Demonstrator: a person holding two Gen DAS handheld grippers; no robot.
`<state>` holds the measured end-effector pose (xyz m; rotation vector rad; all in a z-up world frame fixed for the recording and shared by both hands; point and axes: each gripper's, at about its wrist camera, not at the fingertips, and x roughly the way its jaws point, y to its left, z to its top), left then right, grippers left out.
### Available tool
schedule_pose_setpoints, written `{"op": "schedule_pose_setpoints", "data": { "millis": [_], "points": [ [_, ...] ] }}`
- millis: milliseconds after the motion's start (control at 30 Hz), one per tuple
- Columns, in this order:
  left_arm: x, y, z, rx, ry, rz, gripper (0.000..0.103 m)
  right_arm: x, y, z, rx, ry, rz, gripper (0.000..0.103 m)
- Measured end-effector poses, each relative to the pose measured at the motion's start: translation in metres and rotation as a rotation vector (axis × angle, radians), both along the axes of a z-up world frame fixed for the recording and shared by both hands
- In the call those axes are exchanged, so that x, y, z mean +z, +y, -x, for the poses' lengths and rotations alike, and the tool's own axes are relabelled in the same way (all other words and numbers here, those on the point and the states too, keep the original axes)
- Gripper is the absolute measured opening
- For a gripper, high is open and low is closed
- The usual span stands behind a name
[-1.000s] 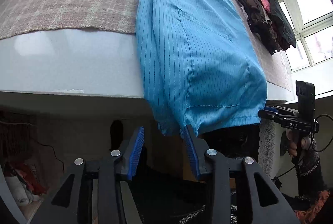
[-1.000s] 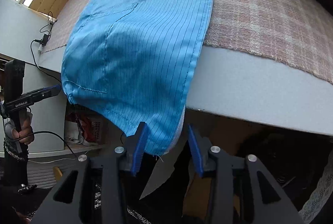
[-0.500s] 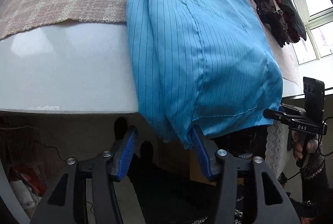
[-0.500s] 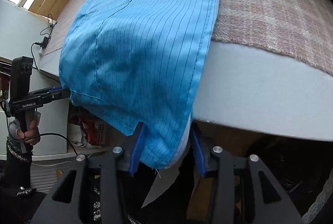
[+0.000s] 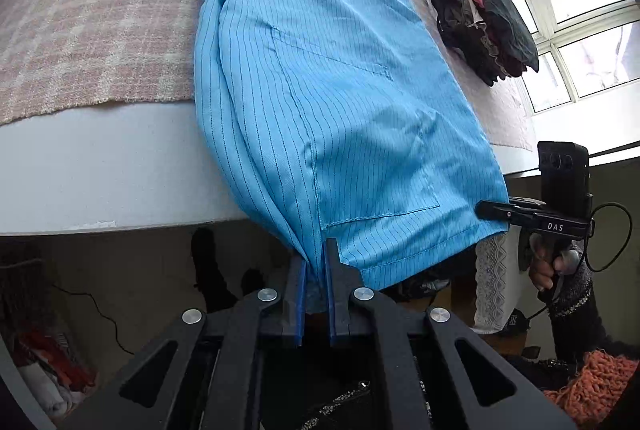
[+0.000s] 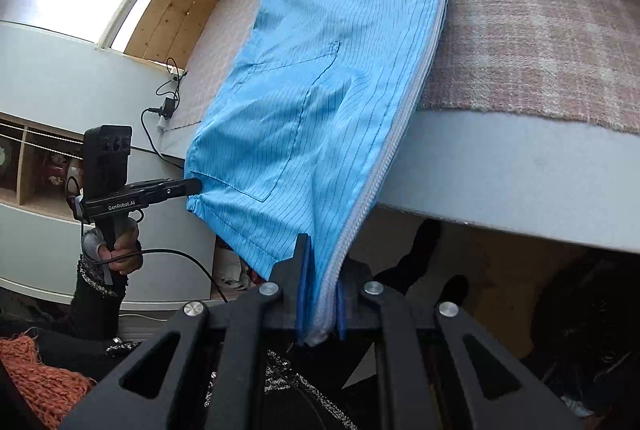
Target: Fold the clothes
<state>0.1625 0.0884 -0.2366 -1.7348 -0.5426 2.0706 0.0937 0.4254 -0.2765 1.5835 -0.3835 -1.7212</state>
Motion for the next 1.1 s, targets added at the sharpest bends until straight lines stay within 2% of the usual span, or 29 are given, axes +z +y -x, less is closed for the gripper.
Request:
{"op": "schedule_pose_setpoints", "data": {
  "millis": [200,333,433,500,567,667,700,733,767,800,833,867,933,1033,1100],
  "points": [
    [0.051,-0.017,0.039,-0.037,0.034,-0.045,0.007,0.044,0.014,0.018,-0.095,-0.045,0.201,0.011],
    [0.064,-0.033,0.091,-0.064,0.054,-0.06,0.007,0.07,0.003,0.058,-0.139,-0.01,0.254,0.011],
    [0.064,-0.041,0.139,-0.078,0.056,-0.077,0.007,0.083,-0.012,0.102,-0.172,-0.002,0.265,0.011],
    [0.055,-0.044,0.179,-0.086,0.046,-0.08,0.007,0.086,-0.023,0.135,-0.185,0.017,0.232,0.011],
    [0.04,-0.048,0.219,-0.086,0.02,-0.077,0.007,0.079,-0.031,0.172,-0.214,-0.007,0.213,0.011],
    [0.01,-0.045,0.272,-0.117,-0.01,0.043,0.01,0.055,-0.042,0.227,-0.24,-0.036,0.08,0.013],
    [0.0,-0.046,0.286,-0.12,-0.036,0.056,0.012,0.044,-0.045,0.244,-0.251,-0.062,0.038,0.017],
    [-0.01,-0.047,0.298,-0.12,-0.06,0.061,0.013,0.031,-0.046,0.258,-0.274,-0.108,0.023,0.025],
    [-0.014,-0.049,0.307,-0.118,-0.07,0.055,0.018,0.019,-0.044,0.27,-0.305,-0.167,0.017,0.03],
    [-0.014,-0.053,0.313,-0.114,-0.064,0.05,0.024,0.008,-0.041,0.279,-0.327,-0.229,0.0,0.041],
    [-0.013,-0.057,0.318,-0.114,-0.054,0.043,0.027,0.001,-0.038,0.285,-0.333,-0.275,-0.022,0.047],
    [-0.01,-0.06,0.321,-0.121,-0.039,0.037,0.032,0.002,-0.035,0.287,-0.342,-0.281,-0.029,0.047],
    [0.001,-0.066,0.321,-0.15,0.004,0.052,0.034,0.006,-0.028,0.291,-0.36,-0.289,-0.041,0.047],
    [0.021,-0.07,0.311,-0.205,0.086,0.113,0.038,0.039,-0.026,0.284,-0.314,-0.13,-0.106,0.047],
    [0.023,-0.063,0.301,-0.264,0.123,0.143,0.044,0.056,-0.038,0.276,-0.224,0.018,-0.203,0.048]
  ]
}}
